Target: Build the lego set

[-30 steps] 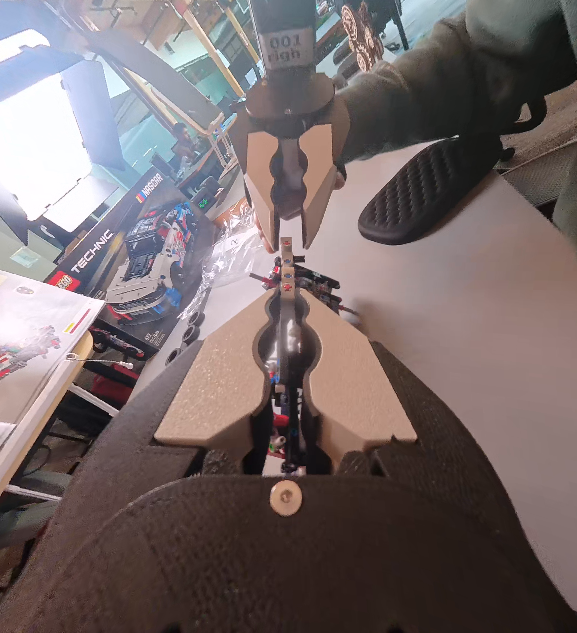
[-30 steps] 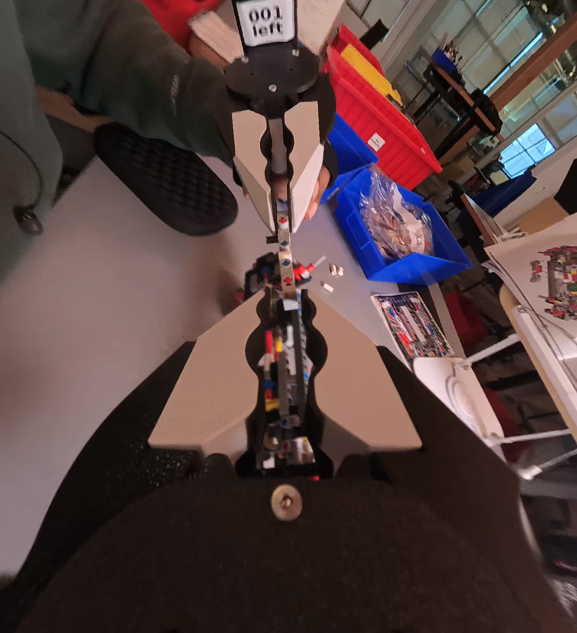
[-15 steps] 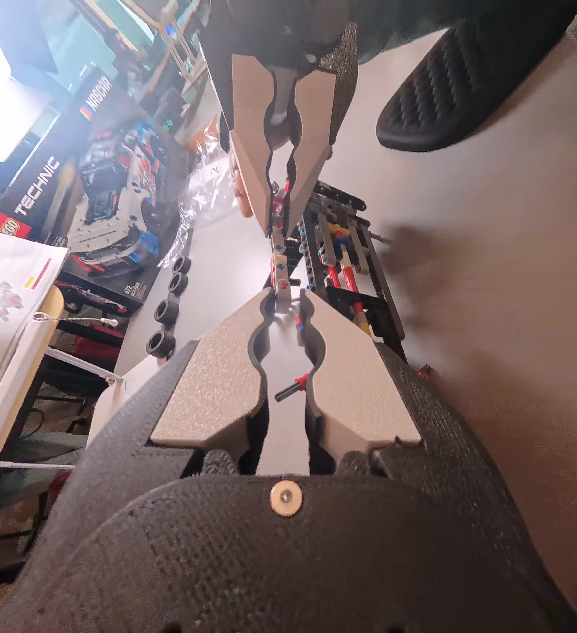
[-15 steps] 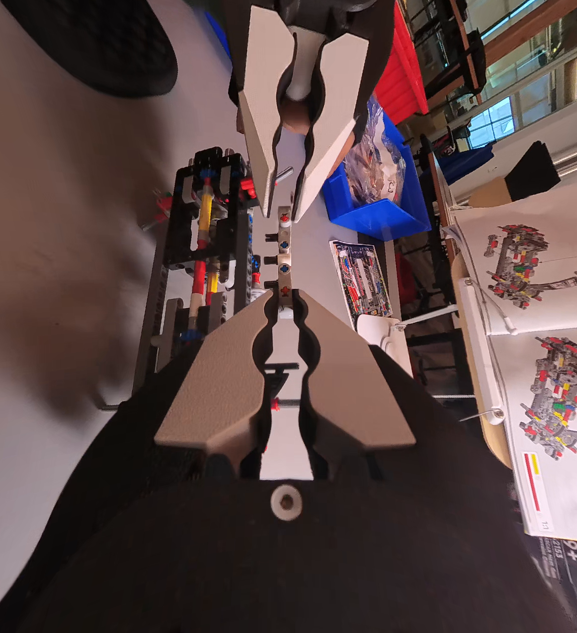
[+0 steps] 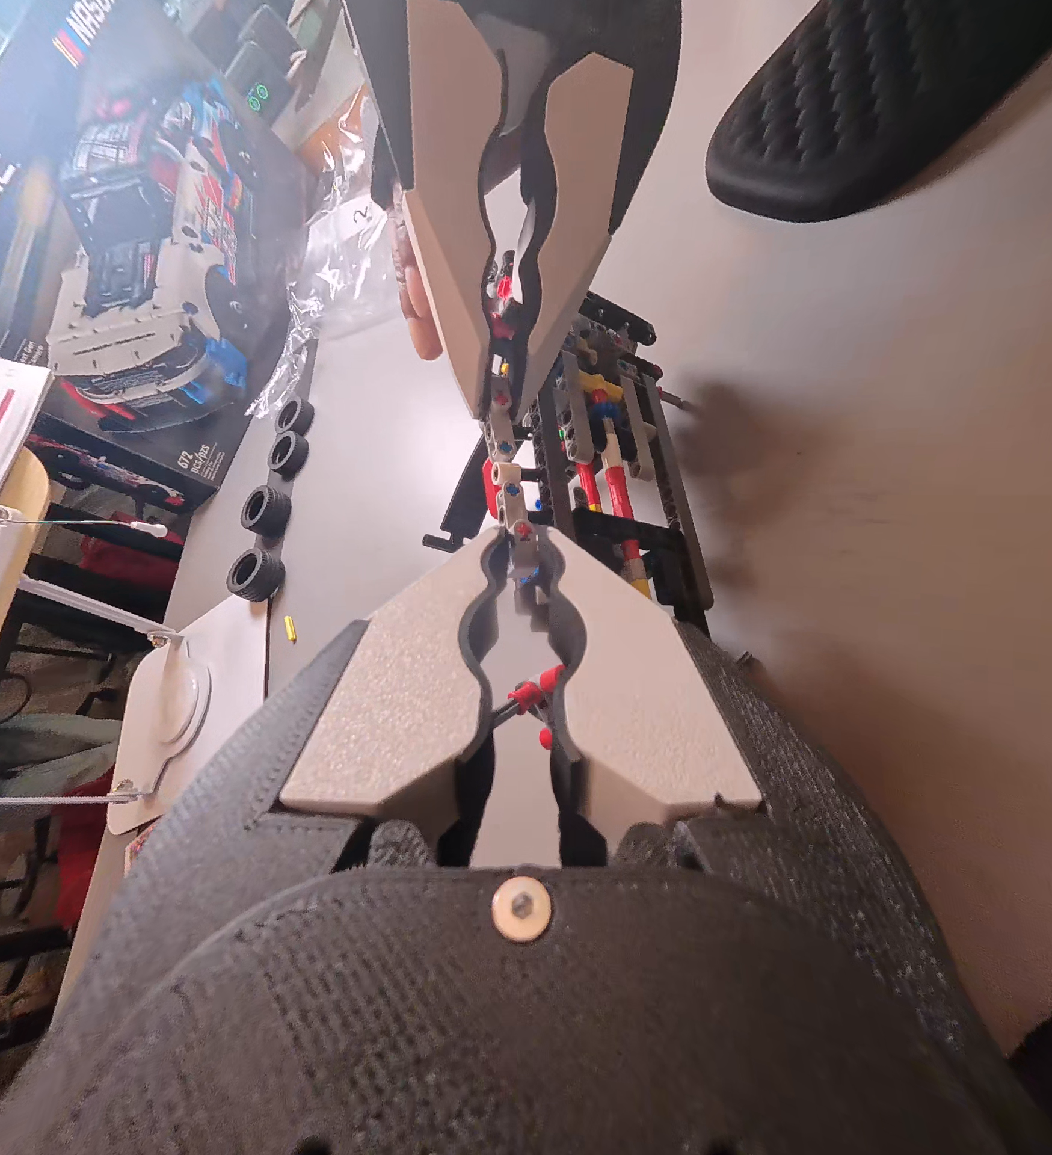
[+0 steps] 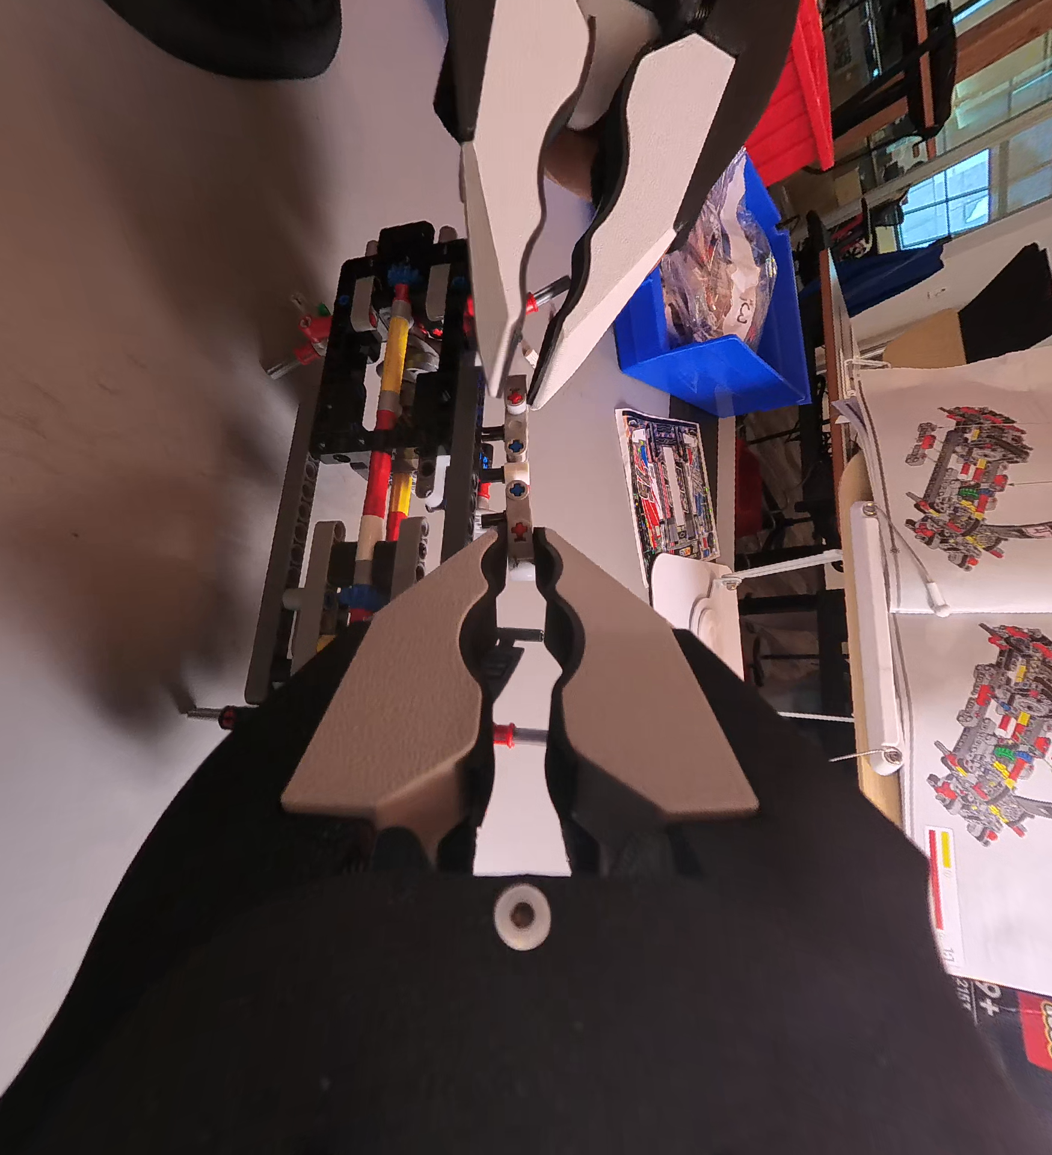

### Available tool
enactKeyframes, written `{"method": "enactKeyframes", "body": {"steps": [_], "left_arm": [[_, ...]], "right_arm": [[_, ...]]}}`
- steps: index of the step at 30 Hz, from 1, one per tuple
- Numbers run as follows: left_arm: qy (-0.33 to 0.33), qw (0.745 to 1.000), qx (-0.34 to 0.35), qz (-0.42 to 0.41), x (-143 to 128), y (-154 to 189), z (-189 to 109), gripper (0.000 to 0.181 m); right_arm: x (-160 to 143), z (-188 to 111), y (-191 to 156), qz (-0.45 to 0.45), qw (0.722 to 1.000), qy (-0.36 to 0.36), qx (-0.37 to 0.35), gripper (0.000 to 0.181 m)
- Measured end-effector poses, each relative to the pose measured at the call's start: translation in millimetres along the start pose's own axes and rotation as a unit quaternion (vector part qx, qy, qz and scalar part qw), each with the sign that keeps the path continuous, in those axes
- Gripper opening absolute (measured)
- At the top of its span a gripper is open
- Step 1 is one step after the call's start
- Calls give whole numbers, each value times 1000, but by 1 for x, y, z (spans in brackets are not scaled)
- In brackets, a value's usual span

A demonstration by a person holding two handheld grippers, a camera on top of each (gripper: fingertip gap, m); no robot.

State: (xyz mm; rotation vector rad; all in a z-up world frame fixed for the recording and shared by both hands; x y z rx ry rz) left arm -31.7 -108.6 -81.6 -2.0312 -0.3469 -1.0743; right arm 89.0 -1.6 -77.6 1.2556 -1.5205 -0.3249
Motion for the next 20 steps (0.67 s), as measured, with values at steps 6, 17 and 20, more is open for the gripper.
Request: {"method": "enactKeyframes", "body": {"steps": [6, 17, 20], "left_arm": [[-4, 1000, -6, -12, 0, -3, -2, 12], [-27, 999, -21, -11, -1, -2, 1, 8], [-32, 999, -17, 1, 0, -1, 2, 8]], "right_arm": [[-2, -2, 0, -9, 1000, -2, 3, 6], [-3, -1, -3, -25, 1000, -3, 7, 6], [-4, -1, -3, -28, 1000, -8, 6, 6]]}}
Point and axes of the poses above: each gripper's, where its closed fingertips meet, z out along the fingers, x out of its top, y = z × x across the jaws, the point moved 8 cm from there along -z, back along the fingers, and after that the axes turned 13 degrees about y, right-handed, at the moved point
